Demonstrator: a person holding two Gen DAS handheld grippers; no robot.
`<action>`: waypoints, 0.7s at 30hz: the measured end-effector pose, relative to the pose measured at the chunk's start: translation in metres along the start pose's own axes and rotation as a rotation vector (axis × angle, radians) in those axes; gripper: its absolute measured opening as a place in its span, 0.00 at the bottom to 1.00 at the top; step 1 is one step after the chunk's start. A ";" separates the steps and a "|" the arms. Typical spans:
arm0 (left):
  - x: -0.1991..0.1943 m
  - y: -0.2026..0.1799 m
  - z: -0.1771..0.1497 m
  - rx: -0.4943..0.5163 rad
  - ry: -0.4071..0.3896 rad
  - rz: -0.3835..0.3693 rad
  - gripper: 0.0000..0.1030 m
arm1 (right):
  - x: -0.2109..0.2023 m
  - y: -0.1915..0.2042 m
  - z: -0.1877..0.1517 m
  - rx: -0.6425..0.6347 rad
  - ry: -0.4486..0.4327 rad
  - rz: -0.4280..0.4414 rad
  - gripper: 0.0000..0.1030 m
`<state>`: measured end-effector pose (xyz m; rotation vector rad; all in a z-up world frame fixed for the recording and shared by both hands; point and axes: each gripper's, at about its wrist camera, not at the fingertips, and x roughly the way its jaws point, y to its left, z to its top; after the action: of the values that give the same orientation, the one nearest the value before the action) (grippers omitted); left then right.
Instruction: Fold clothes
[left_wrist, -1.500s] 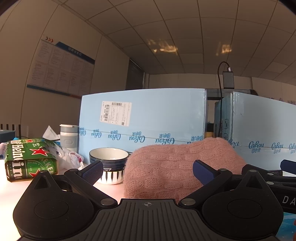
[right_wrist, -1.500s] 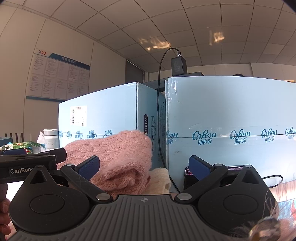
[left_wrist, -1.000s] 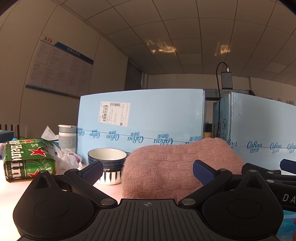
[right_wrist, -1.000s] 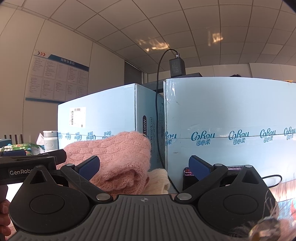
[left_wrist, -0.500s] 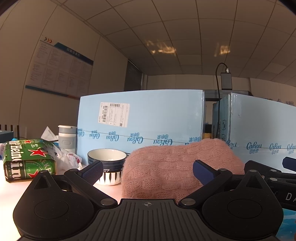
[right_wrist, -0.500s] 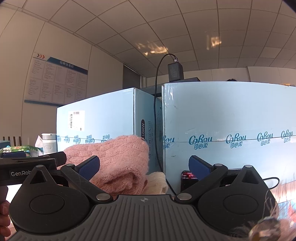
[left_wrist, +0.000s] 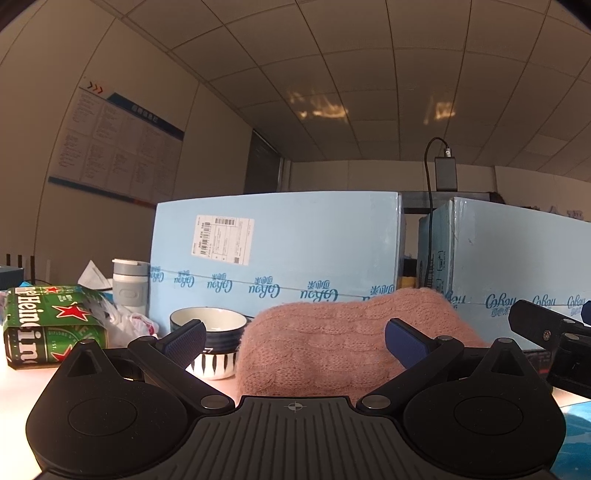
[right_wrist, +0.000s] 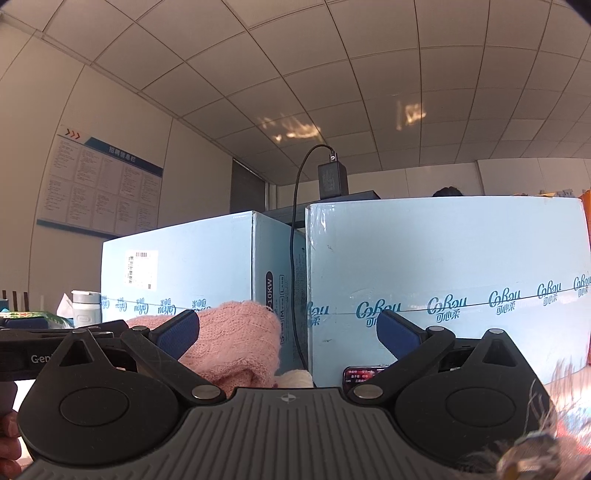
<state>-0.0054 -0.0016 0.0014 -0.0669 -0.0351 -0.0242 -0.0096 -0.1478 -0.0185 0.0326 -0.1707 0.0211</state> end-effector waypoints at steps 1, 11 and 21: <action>-0.001 0.000 0.000 -0.001 -0.004 -0.003 1.00 | -0.002 -0.001 0.001 0.003 -0.008 -0.006 1.00; -0.005 0.010 0.002 -0.093 -0.033 -0.134 1.00 | -0.030 -0.017 0.025 0.082 -0.036 -0.061 1.00; -0.038 -0.006 0.007 -0.064 -0.132 -0.211 1.00 | -0.115 -0.048 0.050 0.135 -0.021 -0.122 1.00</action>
<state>-0.0437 -0.0058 0.0069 -0.1288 -0.1736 -0.2321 -0.1302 -0.1992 0.0094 0.1778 -0.1878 -0.0900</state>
